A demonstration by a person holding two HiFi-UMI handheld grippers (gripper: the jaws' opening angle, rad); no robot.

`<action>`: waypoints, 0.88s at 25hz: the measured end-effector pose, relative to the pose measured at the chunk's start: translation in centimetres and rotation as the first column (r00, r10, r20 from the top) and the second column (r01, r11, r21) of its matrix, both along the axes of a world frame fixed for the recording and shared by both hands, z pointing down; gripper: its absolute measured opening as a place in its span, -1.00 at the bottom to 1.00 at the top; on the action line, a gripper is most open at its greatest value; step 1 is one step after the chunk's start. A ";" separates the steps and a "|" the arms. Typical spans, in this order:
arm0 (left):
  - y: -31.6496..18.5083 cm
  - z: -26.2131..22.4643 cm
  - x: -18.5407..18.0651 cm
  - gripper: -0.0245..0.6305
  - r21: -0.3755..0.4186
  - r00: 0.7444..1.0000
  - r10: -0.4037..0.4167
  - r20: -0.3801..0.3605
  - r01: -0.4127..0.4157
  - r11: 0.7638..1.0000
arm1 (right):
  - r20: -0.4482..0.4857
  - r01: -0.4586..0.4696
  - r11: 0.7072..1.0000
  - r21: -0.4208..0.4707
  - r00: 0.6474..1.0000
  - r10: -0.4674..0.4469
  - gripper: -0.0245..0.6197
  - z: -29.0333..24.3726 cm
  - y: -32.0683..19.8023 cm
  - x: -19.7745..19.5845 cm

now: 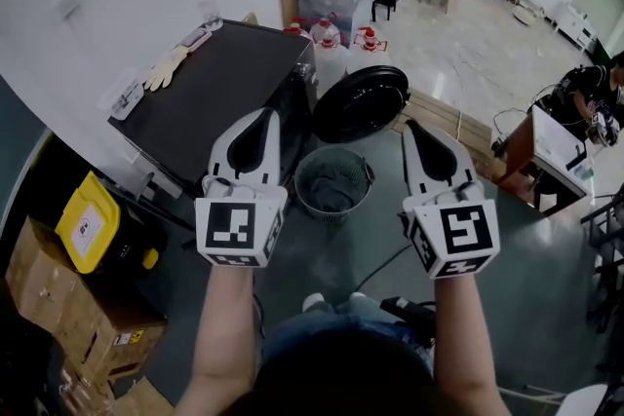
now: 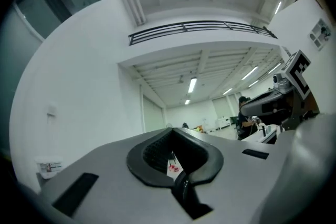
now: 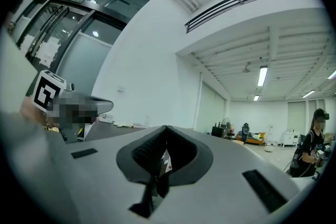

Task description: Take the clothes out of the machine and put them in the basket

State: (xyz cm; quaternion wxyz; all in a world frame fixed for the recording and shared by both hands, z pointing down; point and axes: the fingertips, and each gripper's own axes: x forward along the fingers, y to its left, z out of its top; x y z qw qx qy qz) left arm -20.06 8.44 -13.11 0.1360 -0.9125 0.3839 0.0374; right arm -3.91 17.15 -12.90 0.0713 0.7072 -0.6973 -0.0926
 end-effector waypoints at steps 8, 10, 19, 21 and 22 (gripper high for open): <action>0.0 -3.2 1.7 -0.92 0.035 1.000 0.006 0.002 -0.006 0.999 | -0.017 0.021 0.998 0.054 1.000 -0.020 -0.92 -3.6 -0.2 2.8; -0.2 -4.2 1.7 -0.92 0.052 1.000 0.005 -0.012 -0.005 0.999 | -0.032 0.037 0.997 0.074 0.999 -0.035 -0.92 -4.4 -0.4 3.0; -1.5 -6.0 3.0 -0.92 0.067 0.998 -0.053 0.037 0.050 0.996 | -0.061 0.048 0.994 0.096 0.997 -0.042 -0.92 -6.7 -1.4 3.9; -2.1 -5.9 2.8 -0.92 0.053 0.996 -0.076 0.041 0.074 0.996 | -0.065 0.052 0.994 0.097 0.997 -0.046 -0.92 -6.6 -1.7 4.1; -2.2 -5.9 2.8 -0.92 0.051 0.996 -0.077 0.043 0.075 0.996 | -0.068 0.051 0.994 0.097 0.997 -0.045 -0.92 -6.6 -1.8 4.1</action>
